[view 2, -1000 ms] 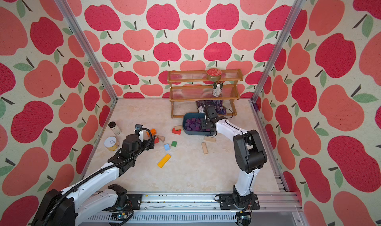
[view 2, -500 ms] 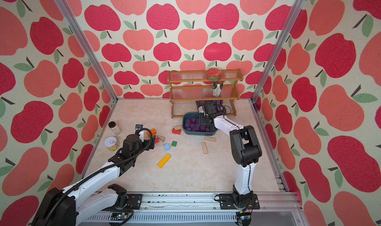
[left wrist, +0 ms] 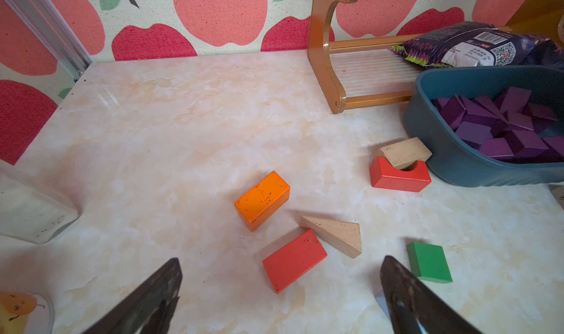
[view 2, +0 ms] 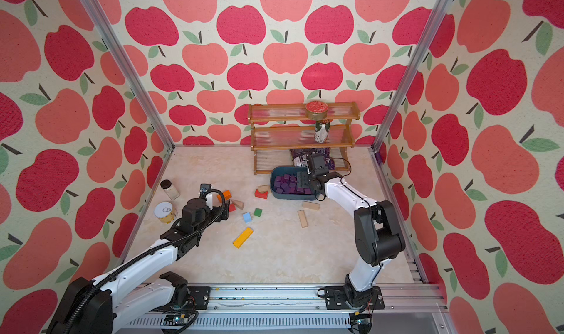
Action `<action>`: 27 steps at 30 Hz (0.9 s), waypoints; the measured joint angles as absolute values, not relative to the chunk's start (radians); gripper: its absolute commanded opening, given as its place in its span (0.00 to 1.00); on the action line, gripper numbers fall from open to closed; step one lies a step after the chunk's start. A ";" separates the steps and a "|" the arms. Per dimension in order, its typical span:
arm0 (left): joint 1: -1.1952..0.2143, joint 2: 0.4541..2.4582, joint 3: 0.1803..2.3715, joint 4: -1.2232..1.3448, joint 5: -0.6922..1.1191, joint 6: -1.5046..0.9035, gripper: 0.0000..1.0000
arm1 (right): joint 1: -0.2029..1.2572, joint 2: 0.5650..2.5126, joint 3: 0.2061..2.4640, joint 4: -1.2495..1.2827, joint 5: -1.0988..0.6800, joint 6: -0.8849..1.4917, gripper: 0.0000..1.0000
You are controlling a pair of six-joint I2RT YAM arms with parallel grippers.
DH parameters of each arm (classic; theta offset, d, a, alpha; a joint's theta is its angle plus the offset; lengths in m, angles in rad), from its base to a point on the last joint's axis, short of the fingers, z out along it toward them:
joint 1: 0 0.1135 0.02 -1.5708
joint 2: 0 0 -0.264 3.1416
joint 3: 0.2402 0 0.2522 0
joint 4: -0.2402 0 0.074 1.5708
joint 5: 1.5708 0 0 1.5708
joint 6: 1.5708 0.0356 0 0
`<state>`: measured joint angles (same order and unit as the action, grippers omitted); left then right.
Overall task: Pick purple bricks into the storage bin
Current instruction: Place the building block in the storage box, then reset both arms
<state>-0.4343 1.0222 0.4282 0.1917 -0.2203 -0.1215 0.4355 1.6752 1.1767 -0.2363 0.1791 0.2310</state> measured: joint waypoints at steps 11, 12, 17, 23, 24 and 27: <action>-0.434 1.021 0.428 0.192 -0.208 -0.123 0.99 | 0.435 1.565 1.039 -0.130 0.247 0.059 0.94; -0.434 1.019 0.428 0.192 -0.209 -0.123 0.99 | 0.435 1.559 1.023 -0.110 0.257 0.041 0.96; -0.434 0.997 0.428 0.192 -0.209 -0.123 0.99 | 0.420 1.499 0.898 0.036 0.298 -0.061 0.99; -0.432 0.995 0.428 0.192 -0.209 -0.123 0.99 | 0.315 1.475 0.773 0.215 0.316 -0.133 0.99; -0.432 0.995 0.428 0.192 -0.209 -0.123 0.99 | 0.294 1.475 0.754 0.241 0.316 -0.139 0.99; -0.432 0.995 0.428 0.191 -0.209 -0.123 0.99 | 0.243 1.475 0.706 0.303 0.316 -0.148 0.99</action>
